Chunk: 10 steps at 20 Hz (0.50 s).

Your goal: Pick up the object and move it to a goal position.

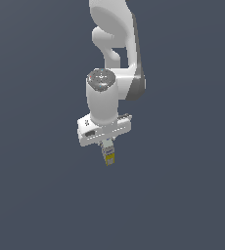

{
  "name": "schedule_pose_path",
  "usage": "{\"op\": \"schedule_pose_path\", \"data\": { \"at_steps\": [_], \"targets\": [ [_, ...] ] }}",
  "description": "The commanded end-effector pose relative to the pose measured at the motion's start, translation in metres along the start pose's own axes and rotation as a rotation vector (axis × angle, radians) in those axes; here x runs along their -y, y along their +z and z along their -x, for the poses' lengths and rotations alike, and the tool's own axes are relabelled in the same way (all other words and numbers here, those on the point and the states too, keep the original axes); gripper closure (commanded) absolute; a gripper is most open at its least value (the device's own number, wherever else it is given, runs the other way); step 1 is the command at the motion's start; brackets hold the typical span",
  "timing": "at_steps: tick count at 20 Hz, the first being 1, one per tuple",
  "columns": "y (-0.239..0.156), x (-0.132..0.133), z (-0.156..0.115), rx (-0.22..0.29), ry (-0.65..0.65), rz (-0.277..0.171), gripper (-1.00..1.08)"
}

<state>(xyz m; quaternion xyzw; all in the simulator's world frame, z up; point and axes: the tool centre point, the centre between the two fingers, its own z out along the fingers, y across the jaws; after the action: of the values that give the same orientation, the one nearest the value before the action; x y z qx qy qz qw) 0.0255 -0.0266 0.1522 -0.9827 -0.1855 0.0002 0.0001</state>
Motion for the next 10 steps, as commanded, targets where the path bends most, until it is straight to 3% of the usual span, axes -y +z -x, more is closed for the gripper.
{"op": "schedule_pose_path", "data": {
  "at_steps": [1, 10],
  "targets": [
    [0.0002, 0.0000, -0.0002, 0.000, 0.000, 0.000, 1.08],
    [-0.0012, 0.0003, -0.0001, 0.000, 0.000, 0.000, 1.08]
  ]
}}
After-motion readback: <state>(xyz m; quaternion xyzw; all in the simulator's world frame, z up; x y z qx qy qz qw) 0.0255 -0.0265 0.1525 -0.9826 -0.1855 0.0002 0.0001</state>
